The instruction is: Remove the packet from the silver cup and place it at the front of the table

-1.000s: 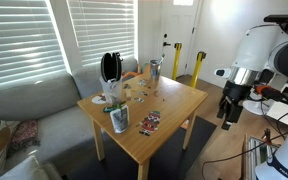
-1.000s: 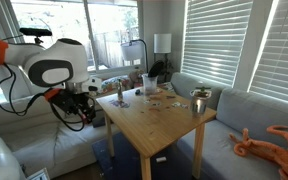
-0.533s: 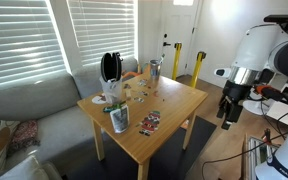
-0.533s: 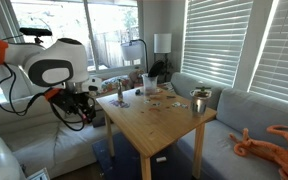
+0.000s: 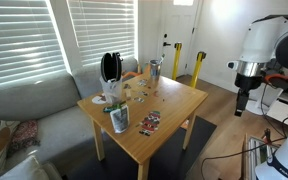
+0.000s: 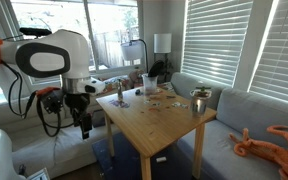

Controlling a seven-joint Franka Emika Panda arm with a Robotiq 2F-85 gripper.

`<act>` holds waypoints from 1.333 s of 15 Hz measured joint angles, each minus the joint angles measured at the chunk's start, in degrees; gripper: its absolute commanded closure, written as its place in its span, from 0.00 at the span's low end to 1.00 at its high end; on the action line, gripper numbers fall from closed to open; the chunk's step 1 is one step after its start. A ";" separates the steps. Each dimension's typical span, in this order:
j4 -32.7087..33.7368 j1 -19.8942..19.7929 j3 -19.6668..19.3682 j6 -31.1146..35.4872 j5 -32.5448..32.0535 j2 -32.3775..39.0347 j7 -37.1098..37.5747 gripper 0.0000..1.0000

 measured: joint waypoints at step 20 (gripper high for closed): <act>7.16 -4.73 0.01 5.28 -0.41 -1.34 7.81 0.00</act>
